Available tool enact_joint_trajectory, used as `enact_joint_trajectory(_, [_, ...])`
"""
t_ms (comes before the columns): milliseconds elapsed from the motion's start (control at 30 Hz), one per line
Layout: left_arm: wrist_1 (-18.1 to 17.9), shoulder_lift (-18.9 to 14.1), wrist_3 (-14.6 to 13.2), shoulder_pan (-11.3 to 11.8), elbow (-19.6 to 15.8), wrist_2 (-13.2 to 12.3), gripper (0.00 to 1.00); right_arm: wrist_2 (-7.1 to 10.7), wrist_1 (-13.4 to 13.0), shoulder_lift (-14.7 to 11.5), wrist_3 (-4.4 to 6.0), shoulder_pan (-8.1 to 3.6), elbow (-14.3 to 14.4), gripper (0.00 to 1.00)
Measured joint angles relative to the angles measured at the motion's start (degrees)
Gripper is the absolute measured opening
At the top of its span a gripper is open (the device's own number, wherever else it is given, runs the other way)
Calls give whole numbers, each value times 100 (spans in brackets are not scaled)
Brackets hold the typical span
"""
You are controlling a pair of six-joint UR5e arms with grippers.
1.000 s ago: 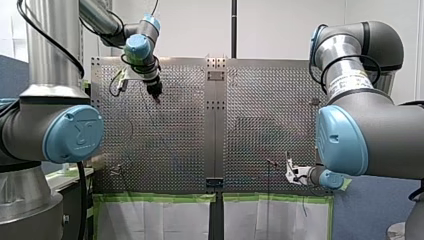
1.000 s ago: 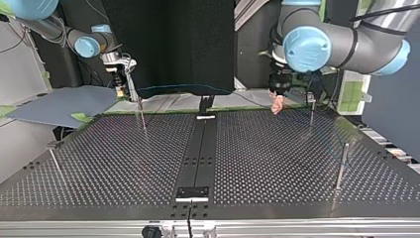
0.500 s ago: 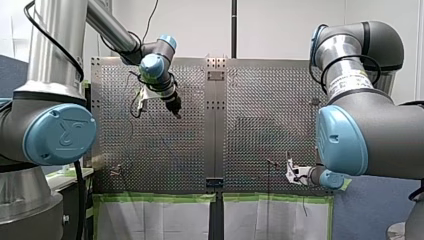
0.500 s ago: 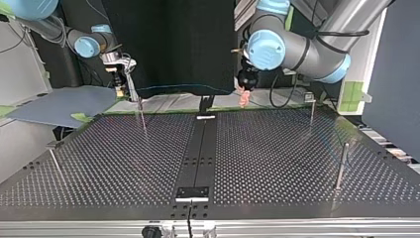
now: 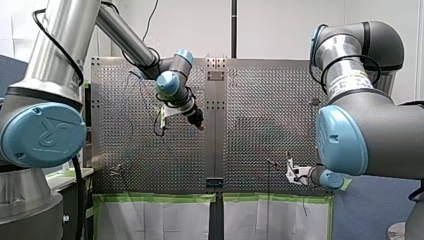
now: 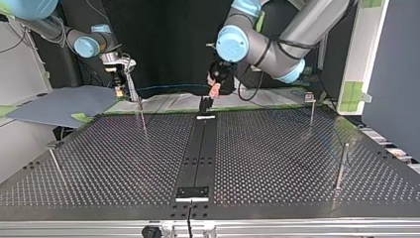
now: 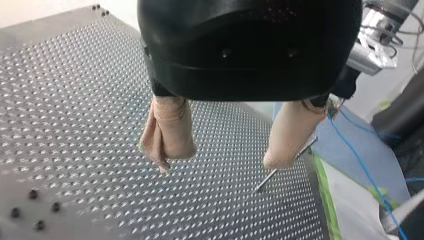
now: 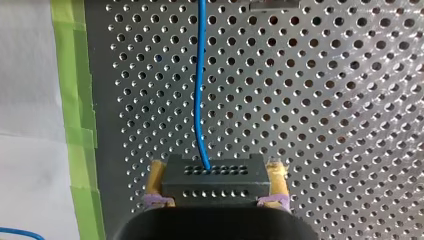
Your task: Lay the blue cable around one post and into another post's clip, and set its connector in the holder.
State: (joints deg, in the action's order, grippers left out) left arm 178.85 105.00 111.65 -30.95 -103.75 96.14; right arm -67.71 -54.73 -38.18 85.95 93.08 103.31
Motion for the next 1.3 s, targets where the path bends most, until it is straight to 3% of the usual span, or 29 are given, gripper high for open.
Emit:
enact_joint_trajectory(400, [-722, 723, 721, -722, 252, 222, 100, -41, 27, -2, -51, -3, 1, 0])
enact_joint_trajectory(700, [-1224, 1222, 1035, -1222, 613, 309, 100, -42, 54, -1, -57, 15, 1, 0])
enact_joint_trajectory(933, [-1642, 1643, 1023, -1643, 833, 324, 100, -42, 66, -1, -109, 29, 1, 0])
enact_joint_trajectory(1100, [-1930, 1928, 821, -1926, 978, 270, 100, -67, 136, -2, -172, 23, 1, 0])
enact_joint_trajectory(1200, [-2086, 2084, 673, -1961, 1039, 312, 100, -98, 207, -2, -235, 25, 1, 0])
enact_joint_trajectory(1300, [-2265, 2263, 496, -1843, 1061, 375, 100, -113, 242, -2, -268, 10, 1, 0])
